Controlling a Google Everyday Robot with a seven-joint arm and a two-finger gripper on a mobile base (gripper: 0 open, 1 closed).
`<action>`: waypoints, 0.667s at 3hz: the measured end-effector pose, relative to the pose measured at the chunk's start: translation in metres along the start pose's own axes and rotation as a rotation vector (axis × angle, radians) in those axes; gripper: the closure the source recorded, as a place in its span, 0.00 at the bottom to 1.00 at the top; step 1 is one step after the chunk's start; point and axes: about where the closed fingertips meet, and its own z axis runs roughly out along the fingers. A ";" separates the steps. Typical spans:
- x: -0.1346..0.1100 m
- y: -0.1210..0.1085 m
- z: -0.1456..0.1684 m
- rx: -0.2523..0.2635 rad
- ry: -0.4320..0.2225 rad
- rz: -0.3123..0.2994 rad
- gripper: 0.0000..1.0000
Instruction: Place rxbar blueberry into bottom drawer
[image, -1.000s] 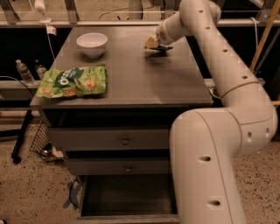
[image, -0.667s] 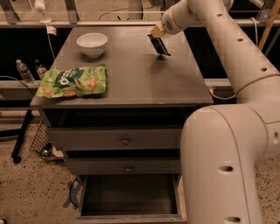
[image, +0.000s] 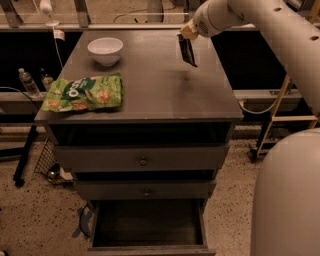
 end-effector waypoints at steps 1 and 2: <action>-0.001 0.000 -0.003 0.003 -0.001 -0.005 1.00; -0.014 0.010 -0.049 0.048 -0.030 -0.076 1.00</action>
Offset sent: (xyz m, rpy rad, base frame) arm -0.0696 -0.0166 0.0564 -0.0903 -0.1382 0.0100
